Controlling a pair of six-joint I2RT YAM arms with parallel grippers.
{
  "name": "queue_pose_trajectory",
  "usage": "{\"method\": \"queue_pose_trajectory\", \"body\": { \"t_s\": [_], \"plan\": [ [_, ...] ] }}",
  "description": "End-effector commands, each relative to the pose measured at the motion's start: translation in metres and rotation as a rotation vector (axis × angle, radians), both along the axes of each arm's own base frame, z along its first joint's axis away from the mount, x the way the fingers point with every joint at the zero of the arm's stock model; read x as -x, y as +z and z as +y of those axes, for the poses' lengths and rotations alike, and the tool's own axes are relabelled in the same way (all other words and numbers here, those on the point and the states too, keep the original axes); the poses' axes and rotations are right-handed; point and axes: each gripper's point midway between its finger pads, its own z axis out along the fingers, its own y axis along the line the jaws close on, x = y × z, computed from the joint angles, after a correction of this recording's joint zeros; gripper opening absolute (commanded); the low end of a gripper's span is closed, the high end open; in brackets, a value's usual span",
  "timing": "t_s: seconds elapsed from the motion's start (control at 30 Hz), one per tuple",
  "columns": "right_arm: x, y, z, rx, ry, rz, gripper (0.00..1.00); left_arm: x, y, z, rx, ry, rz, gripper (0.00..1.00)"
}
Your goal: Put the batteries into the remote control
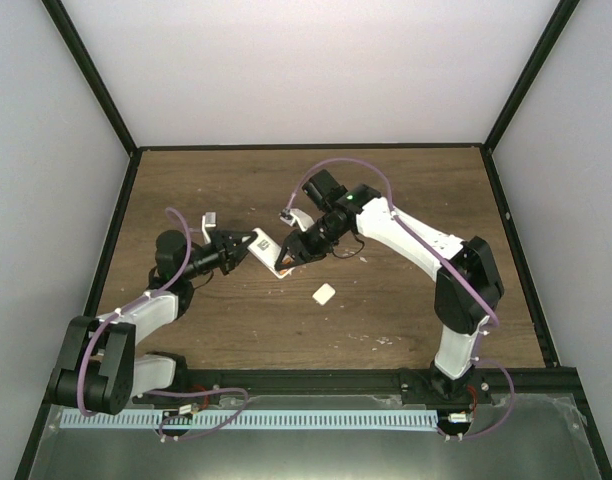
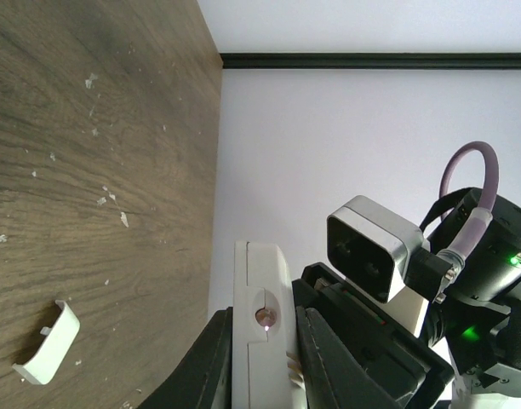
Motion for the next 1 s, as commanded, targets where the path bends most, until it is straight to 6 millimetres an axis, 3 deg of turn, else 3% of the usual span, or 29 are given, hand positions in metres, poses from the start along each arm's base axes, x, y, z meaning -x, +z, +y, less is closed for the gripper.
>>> {"method": "queue_pose_trajectory", "body": {
  "t_s": [0.0, 0.2, 0.4, 0.67, 0.83, 0.97],
  "plan": [
    [0.0, 0.024, 0.017, -0.108, 0.023, -0.063, 0.17, 0.005, 0.024, -0.005, 0.04, -0.034, -0.074, 0.0],
    [0.0, 0.028, 0.015, -0.11, 0.011, -0.084, 0.17, 0.007, 0.023, -0.004, 0.035, -0.029, -0.074, 0.0],
    [-0.001, 0.034, 0.007, -0.123, -0.008, -0.088, 0.26, 0.007, 0.022, -0.004, 0.043, -0.028, -0.074, 0.0],
    [-0.013, 0.028, -0.013, -0.081, -0.082, -0.104, 0.41, 0.008, 0.026, -0.005, 0.05, -0.04, -0.086, 0.0],
    [-0.027, 0.031, -0.031, -0.033, -0.159, -0.171, 0.52, 0.006, 0.014, 0.0, 0.012, -0.022, -0.085, 0.0],
    [-0.023, 0.028, -0.035, -0.031, -0.158, -0.169, 0.54, 0.004, 0.008, 0.005, -0.002, -0.011, -0.082, 0.0]
  ]
}}
